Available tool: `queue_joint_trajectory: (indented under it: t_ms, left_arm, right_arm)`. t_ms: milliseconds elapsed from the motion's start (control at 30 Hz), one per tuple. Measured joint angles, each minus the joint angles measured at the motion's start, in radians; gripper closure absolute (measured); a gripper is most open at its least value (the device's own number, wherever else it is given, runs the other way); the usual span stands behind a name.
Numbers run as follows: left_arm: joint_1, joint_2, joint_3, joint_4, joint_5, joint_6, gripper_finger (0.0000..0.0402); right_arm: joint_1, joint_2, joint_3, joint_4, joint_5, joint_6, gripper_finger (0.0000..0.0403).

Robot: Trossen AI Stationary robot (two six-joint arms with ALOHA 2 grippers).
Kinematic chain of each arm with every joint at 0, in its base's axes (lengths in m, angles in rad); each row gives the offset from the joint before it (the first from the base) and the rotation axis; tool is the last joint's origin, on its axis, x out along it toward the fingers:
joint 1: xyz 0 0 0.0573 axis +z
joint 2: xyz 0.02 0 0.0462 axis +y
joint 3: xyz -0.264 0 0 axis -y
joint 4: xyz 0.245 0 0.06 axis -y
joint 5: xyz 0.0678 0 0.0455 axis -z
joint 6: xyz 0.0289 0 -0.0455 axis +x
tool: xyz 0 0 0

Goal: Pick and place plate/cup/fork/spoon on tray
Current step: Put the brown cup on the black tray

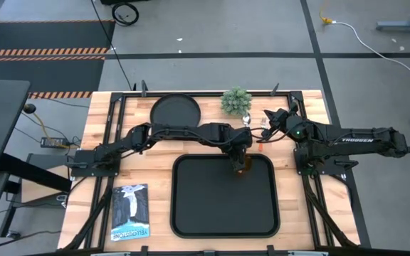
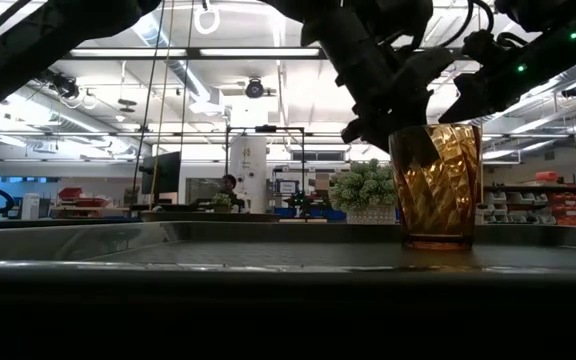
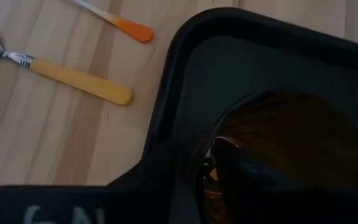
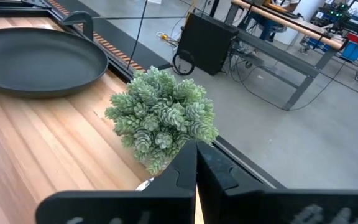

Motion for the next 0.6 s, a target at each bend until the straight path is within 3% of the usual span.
queue_joint_trajectory:
  t_ms: [333,600]
  left_arm:
    - [-0.010,-0.021,0.119,-0.142,0.001,0.032,0.0217]
    - [-0.032,-0.076,0.117,-0.285,-0.018,0.124,0.0218]
  right_arm:
    - [0.000,0.000,0.000,0.006,0.000,0.002,0.0395]
    - [0.000,0.000,0.000,0.000,-0.001,0.003,0.0395]
